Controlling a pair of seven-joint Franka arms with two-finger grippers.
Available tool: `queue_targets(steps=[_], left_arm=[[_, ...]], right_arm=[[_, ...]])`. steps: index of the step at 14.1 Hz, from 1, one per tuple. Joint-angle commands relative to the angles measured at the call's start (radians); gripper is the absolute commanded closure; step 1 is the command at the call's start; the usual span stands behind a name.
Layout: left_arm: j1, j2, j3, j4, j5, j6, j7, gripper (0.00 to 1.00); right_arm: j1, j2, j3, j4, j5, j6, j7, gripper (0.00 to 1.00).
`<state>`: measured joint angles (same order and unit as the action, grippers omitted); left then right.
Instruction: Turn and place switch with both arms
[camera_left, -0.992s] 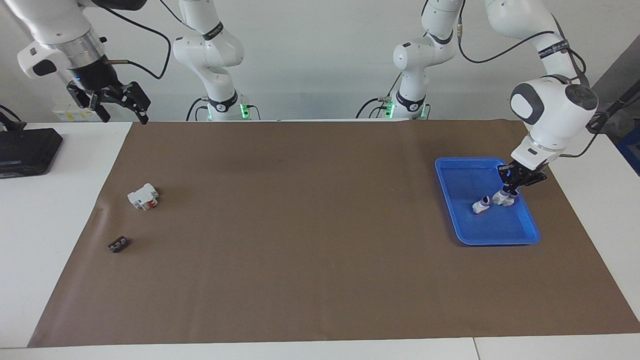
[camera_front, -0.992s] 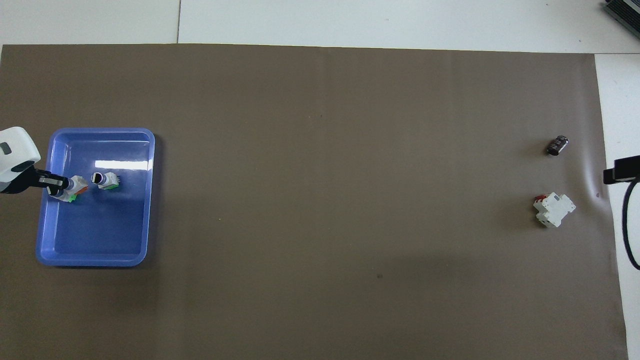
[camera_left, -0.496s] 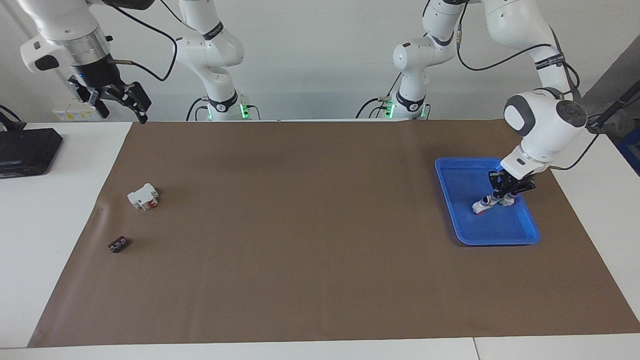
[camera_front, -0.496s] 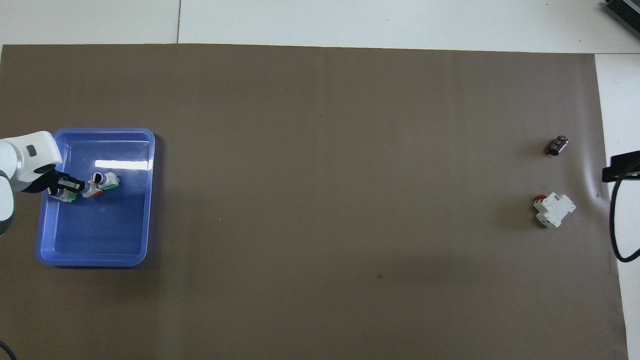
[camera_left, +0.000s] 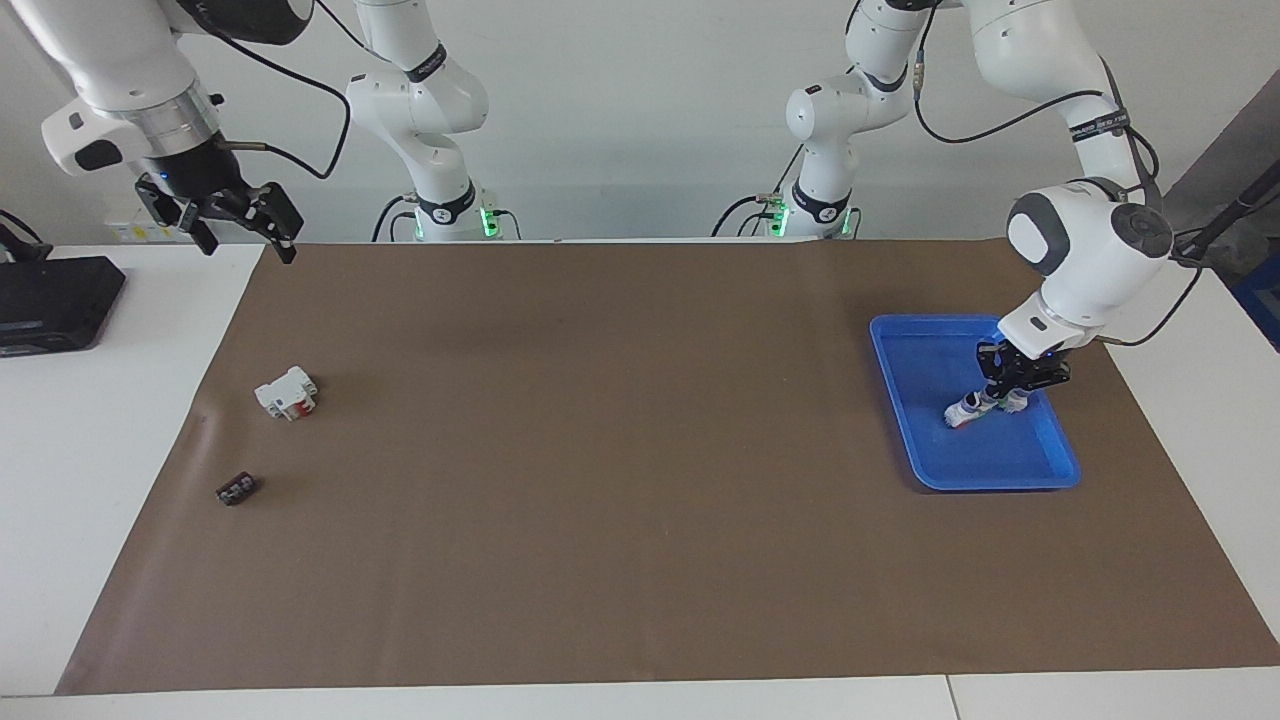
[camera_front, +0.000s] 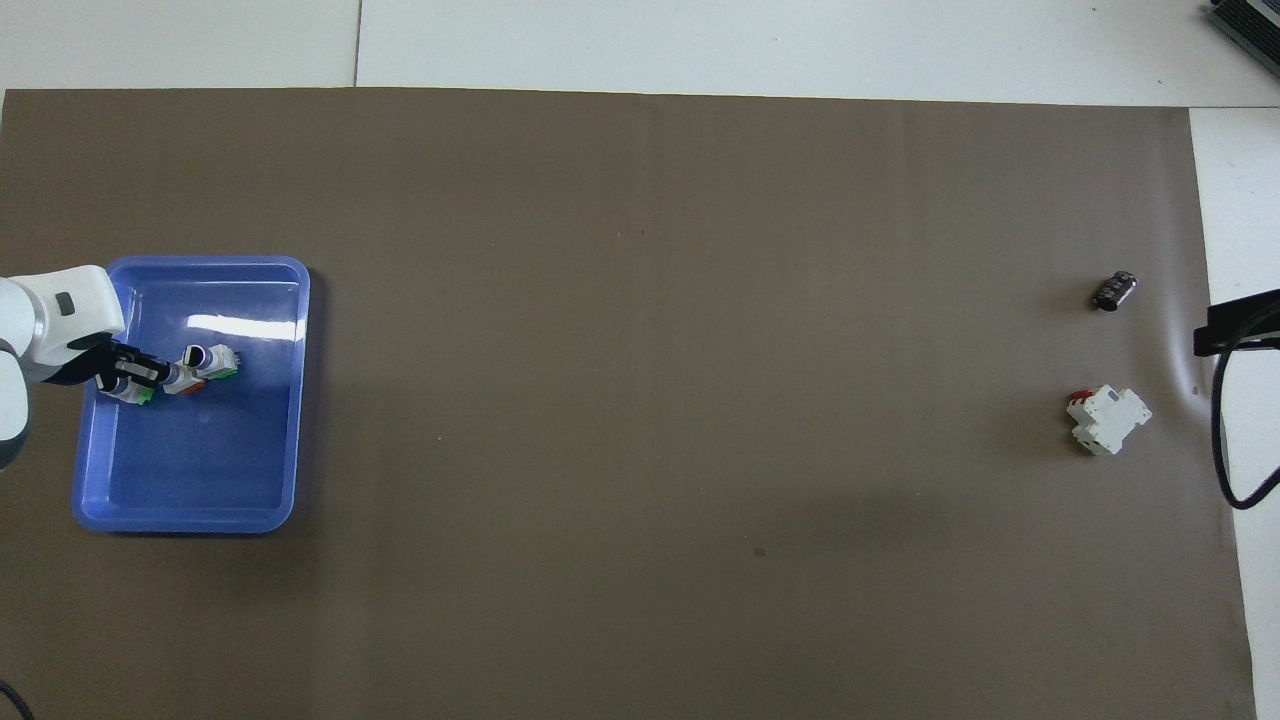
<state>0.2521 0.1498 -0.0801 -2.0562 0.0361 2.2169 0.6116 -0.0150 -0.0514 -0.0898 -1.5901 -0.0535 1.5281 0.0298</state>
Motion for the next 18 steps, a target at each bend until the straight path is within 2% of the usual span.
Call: queue_targets(steps=[1, 4, 18], left_arm=[[-0.011, 0.027, 0.000, 0.022, 0.013, 0.014, 0.017, 1.00], [-0.022, 0.042, -0.001, 0.039, 0.008, 0.012, 0.028, 1.00], [-0.051, 0.044, -0.003, 0.039, 0.004, 0.009, 0.037, 1.00]], right_arm=[[0.003, -0.013, -0.004, 0.009, 0.012, -0.013, -0.027, 0.00], [-0.003, -0.021, -0.007, 0.027, 0.018, -0.040, -0.008, 0.00], [0.009, -0.048, 0.004, -0.034, 0.040, -0.026, 0.058, 0.00]])
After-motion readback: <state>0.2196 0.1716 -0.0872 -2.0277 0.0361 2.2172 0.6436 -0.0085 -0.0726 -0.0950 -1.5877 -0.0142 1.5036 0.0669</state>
